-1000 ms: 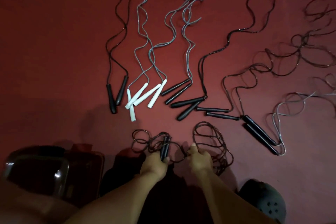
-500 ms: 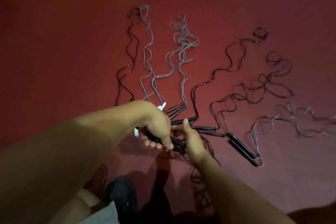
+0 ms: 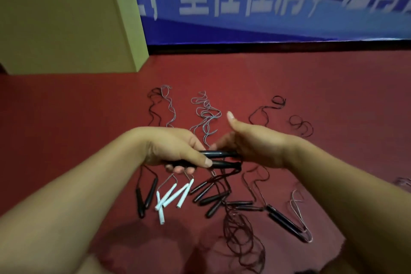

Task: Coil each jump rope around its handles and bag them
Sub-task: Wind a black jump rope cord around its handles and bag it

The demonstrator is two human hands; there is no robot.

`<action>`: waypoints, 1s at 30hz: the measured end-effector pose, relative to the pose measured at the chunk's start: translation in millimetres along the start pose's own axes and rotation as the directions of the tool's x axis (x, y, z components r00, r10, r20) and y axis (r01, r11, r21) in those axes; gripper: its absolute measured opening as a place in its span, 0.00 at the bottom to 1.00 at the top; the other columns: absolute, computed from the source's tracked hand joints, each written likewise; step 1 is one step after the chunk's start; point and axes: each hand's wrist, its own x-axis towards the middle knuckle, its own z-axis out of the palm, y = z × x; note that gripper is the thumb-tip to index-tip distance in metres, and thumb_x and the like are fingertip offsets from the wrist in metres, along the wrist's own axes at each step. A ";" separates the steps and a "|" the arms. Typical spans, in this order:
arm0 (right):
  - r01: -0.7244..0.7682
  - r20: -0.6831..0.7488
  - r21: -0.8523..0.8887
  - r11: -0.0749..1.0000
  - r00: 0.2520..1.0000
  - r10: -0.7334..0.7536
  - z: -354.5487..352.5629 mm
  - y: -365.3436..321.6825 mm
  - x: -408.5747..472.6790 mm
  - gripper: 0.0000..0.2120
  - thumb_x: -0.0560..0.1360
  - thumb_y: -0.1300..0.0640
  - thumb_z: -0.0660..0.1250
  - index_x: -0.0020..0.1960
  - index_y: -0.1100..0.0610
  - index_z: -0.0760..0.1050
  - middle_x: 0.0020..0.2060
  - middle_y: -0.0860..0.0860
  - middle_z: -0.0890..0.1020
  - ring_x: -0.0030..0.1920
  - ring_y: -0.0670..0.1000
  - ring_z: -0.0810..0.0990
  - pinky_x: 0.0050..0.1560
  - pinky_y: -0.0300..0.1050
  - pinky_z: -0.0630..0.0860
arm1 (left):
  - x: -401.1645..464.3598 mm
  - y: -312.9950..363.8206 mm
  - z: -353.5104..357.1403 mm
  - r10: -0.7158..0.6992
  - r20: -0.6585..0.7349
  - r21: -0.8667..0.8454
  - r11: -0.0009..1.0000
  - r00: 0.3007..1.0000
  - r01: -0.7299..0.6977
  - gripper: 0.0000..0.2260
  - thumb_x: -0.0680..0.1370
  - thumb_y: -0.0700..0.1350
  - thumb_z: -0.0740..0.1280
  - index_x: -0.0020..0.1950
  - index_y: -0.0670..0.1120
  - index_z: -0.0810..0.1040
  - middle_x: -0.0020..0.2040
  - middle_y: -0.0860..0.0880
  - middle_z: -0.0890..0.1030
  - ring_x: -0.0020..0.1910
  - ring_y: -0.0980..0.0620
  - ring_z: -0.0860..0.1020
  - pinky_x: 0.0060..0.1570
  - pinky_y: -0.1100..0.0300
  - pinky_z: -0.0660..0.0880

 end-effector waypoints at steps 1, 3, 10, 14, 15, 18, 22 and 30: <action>0.029 0.034 0.037 0.999 0.999 -0.030 2.6 1.9 -3.5 0.45 0.75 0.29 0.42 0.64 0.64 0.75 0.57 0.57 0.81 0.59 0.55 0.77 0.67 0.49 0.67 | -3.2 2.1 -1.9 0.000 0.000 -0.002 1.000 1.000 0.000 0.05 0.79 0.44 0.68 0.45 0.46 0.82 0.29 0.49 0.76 0.21 0.58 0.68 0.19 0.68 0.61; 0.082 0.024 -0.004 0.997 0.996 -0.081 8.3 6.0 -9.0 0.39 0.76 0.32 0.45 0.55 0.64 0.77 0.44 0.58 0.83 0.44 0.56 0.79 0.54 0.49 0.74 | -6.8 5.9 -5.3 0.003 -0.014 0.017 1.000 1.000 -0.003 0.06 0.79 0.43 0.68 0.42 0.48 0.82 0.30 0.48 0.77 0.21 0.57 0.69 0.20 0.67 0.62; 0.144 -0.223 -0.230 0.962 0.955 -0.196 -0.8 13.8 -4.4 0.11 0.82 0.52 0.59 0.47 0.56 0.75 0.30 0.46 0.74 0.32 0.46 0.71 0.39 0.40 0.70 | 18.3 -5.7 -5.2 0.019 -0.389 -0.227 0.967 0.921 -0.116 0.04 0.72 0.40 0.75 0.45 0.43 0.82 0.32 0.49 0.78 0.25 0.56 0.73 0.22 0.67 0.66; 0.221 -0.418 -0.006 0.975 0.885 -0.203 2.2 4.5 7.1 0.10 0.82 0.55 0.59 0.50 0.60 0.75 0.31 0.51 0.72 0.29 0.47 0.67 0.34 0.41 0.68 | 30.4 6.5 -9.6 -0.052 -0.658 -0.540 0.728 0.751 -0.423 0.08 0.74 0.36 0.73 0.49 0.44 0.78 0.31 0.49 0.79 0.24 0.57 0.73 0.21 0.68 0.67; 0.254 -0.464 0.080 0.964 0.865 -0.189 3.7 -0.6 10.3 0.10 0.82 0.56 0.59 0.51 0.60 0.75 0.30 0.51 0.72 0.28 0.47 0.67 0.32 0.41 0.68 | 30.6 9.6 -9.9 -0.088 -0.682 -0.603 0.630 0.727 -0.490 0.08 0.74 0.38 0.72 0.51 0.45 0.78 0.32 0.49 0.79 0.25 0.57 0.74 0.22 0.68 0.68; 0.340 -0.523 0.238 0.910 0.834 -0.176 7.7 -11.8 19.3 0.09 0.83 0.57 0.58 0.51 0.60 0.75 0.29 0.49 0.73 0.28 0.46 0.67 0.32 0.42 0.67 | 29.4 13.2 -2.5 -0.139 -0.653 -0.680 0.540 0.744 -0.496 0.10 0.76 0.49 0.71 0.53 0.46 0.79 0.38 0.49 0.82 0.30 0.55 0.76 0.27 0.64 0.70; 0.364 -0.484 0.250 0.897 0.850 -0.210 15.0 -15.8 33.3 0.09 0.82 0.61 0.57 0.50 0.60 0.75 0.28 0.49 0.75 0.29 0.48 0.67 0.32 0.44 0.64 | 42.7 8.9 10.2 -0.081 -0.576 -0.690 0.582 0.813 -0.430 0.21 0.76 0.63 0.64 0.55 0.47 0.80 0.43 0.48 0.83 0.38 0.51 0.79 0.38 0.57 0.71; 0.275 -0.342 0.247 0.929 0.922 -0.182 16.7 -6.2 48.0 0.12 0.82 0.60 0.57 0.52 0.63 0.78 0.35 0.55 0.80 0.31 0.49 0.72 0.35 0.42 0.69 | 71.3 7.4 -2.0 -0.078 -0.680 -0.702 0.353 0.729 -0.618 0.14 0.84 0.53 0.57 0.54 0.46 0.77 0.46 0.45 0.86 0.42 0.49 0.84 0.44 0.53 0.76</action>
